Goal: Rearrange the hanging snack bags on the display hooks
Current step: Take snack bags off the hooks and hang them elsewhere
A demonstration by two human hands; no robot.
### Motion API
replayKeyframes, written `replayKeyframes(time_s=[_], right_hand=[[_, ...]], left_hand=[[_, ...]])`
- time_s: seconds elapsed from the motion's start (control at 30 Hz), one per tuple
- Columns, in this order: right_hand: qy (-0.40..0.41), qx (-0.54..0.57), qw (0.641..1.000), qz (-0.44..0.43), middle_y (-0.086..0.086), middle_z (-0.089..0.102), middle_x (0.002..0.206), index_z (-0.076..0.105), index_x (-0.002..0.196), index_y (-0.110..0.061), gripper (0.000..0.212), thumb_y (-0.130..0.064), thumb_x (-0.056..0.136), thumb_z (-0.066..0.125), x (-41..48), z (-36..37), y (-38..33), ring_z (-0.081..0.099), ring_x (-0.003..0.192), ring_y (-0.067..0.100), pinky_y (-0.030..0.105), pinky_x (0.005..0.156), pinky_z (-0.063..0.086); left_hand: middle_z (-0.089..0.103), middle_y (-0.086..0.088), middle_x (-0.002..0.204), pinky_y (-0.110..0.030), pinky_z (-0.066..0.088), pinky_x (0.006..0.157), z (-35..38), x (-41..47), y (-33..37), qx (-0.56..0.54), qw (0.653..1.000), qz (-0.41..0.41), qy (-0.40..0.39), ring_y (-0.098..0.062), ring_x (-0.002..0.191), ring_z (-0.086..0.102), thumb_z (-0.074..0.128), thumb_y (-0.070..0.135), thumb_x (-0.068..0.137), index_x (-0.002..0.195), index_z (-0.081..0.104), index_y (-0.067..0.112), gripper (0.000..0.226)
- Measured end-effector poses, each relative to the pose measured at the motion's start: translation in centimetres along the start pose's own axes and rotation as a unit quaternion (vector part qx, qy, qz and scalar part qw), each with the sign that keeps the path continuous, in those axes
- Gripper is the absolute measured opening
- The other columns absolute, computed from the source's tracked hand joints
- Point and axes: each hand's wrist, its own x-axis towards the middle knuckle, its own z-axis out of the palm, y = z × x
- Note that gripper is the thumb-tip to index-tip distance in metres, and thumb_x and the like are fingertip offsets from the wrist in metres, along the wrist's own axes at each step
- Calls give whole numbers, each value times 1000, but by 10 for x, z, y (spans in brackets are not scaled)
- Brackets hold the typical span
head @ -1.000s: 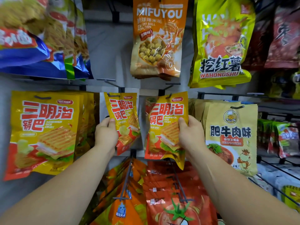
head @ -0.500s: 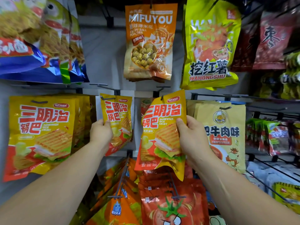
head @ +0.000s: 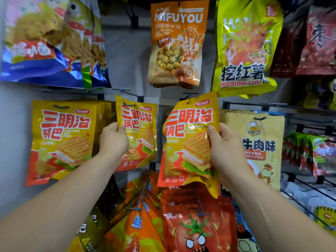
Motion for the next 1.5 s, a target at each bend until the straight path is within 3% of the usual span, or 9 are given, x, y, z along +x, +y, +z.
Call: replayKeyframes(time_s=[0.37, 0.5, 0.7, 0.97, 1.13, 1.2, 1.3, 1.4, 1.5], right_hand=[[-62, -7, 998, 20, 1, 80, 88, 74, 91, -15, 31, -24, 109, 51, -25, -9, 12, 77, 85, 24, 46, 79, 62], [-75, -32, 996, 29, 0, 80, 88, 75, 90, -17, 31, -27, 108, 52, -27, -2, 23, 76, 85, 24, 57, 84, 60], [-86, -47, 994, 38, -3, 79, 86, 75, 89, -19, 31, -28, 108, 52, -24, 6, 22, 75, 83, 21, 56, 85, 60], [-109, -17, 994, 26, 3, 79, 83, 74, 89, -12, 31, -22, 108, 52, -27, 12, 22, 75, 81, 28, 52, 80, 60], [-116, 15, 993, 30, 9, 78, 78, 74, 83, -9, 31, -17, 105, 54, -27, 21, 28, 71, 69, 26, 38, 67, 53], [-123, 26, 992, 33, 9, 78, 76, 74, 80, -8, 31, -17, 103, 56, -31, 33, 30, 71, 68, 25, 41, 66, 55], [-150, 38, 987, 30, 4, 79, 76, 74, 79, -7, 32, -29, 100, 64, -37, 68, 28, 75, 73, 27, 47, 71, 61], [-186, 44, 981, 13, 6, 80, 81, 75, 86, -8, 50, -56, 87, 62, -35, 113, 12, 77, 80, 32, 59, 75, 61], [-204, 62, 977, -17, 5, 79, 84, 74, 89, -10, 55, -62, 83, 57, -25, 162, -10, 76, 83, 32, 60, 79, 60]], left_hand=[[75, 0, 92, -35, 54, 76, -44, -39, 29, -2, 999, 27, -27, -21, 84, 70, 50, 23, 110, 88, 67, 26, 28], [66, 8, 81, -27, 47, 67, -56, -56, 44, -9, 999, 26, -28, -15, 78, 63, 51, 21, 110, 78, 57, 30, 33], [80, -7, 92, -56, 60, 91, -75, -65, 50, 1, 999, 12, -30, -34, 92, 76, 53, 22, 108, 96, 73, 15, 25], [82, 1, 90, -56, 59, 92, -98, -84, 54, 9, 1000, 25, -9, -30, 91, 77, 53, 21, 108, 91, 78, 21, 30], [80, 3, 79, -37, 62, 71, -124, -98, 51, 23, 999, 27, 25, -19, 70, 77, 52, 19, 108, 91, 73, 16, 27], [79, 3, 74, -40, 60, 76, -145, -105, 43, 5, 999, 1, 51, -14, 60, 75, 52, 18, 108, 91, 73, 15, 26], [79, 4, 73, -51, 57, 87, -183, -109, 30, -4, 995, -14, 100, -19, 61, 74, 55, 18, 106, 85, 79, 19, 32], [77, 10, 68, -50, 55, 91, -215, -102, 28, -2, 990, -18, 140, -9, 54, 72, 51, 18, 108, 87, 74, 16, 30], [76, 16, 69, -51, 56, 91, -241, -98, 32, 42, 985, 12, 165, -8, 60, 72, 49, 21, 108, 86, 79, 28, 38]])
